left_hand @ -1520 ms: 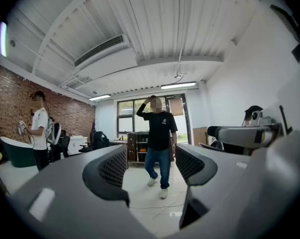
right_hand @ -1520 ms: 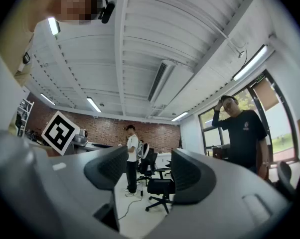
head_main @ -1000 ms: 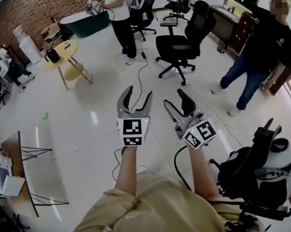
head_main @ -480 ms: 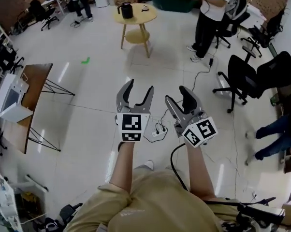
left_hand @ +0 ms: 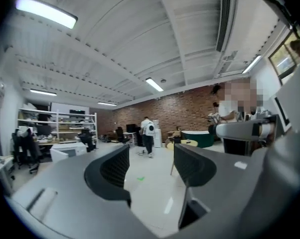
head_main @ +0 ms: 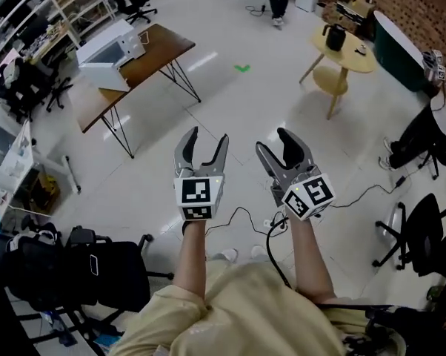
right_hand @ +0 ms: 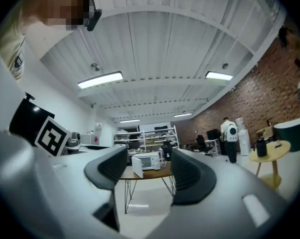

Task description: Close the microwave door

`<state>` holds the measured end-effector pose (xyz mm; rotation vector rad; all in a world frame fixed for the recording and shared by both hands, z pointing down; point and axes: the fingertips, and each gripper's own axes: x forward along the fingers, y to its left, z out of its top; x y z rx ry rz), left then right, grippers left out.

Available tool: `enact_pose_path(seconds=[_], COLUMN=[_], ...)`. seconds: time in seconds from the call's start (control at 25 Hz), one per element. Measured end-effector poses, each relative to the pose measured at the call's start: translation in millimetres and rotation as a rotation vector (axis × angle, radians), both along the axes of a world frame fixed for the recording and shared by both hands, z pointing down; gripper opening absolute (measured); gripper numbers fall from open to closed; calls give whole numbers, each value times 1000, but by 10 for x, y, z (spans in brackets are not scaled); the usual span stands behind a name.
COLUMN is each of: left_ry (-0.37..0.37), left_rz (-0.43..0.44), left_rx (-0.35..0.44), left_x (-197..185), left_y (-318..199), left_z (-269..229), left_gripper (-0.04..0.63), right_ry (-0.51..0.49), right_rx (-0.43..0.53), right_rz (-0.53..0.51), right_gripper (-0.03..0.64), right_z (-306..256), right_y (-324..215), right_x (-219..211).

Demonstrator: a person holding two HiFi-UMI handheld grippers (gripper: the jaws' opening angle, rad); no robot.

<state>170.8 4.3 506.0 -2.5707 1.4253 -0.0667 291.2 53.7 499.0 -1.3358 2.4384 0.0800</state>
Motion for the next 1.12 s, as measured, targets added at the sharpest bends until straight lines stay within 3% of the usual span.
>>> enact_pose_path(seconds=[0.12,0.36,0.56,0.76,0.92,1.12], left_ry=[7,-3,-4,34,18,70], left_rz=[-154,-405,-549,-620,-621,-601], left_rx=[4,12,21,32,58,50], left_x=[37,-112,-583,-1426,-1991,-2593], left_y=[62,224,298,259,221,-29], left_z=[50,10,107,208,292,535], left_gripper=[284,284,284,284,284,284], right_ry=[-5,-26,-14,20,52,83], right_rx=[7,-25,-16,-3,26,31], right_rz=[-116,-334,-442,-511,-508,-484], right_gripper=[264,264,264,264,264,264], right_z=[27,129,216,334,280,403], right_y=[-152,-453,-646,-764,-756,-914], right_x=[213,211,-207,-1097,-1618,-2148])
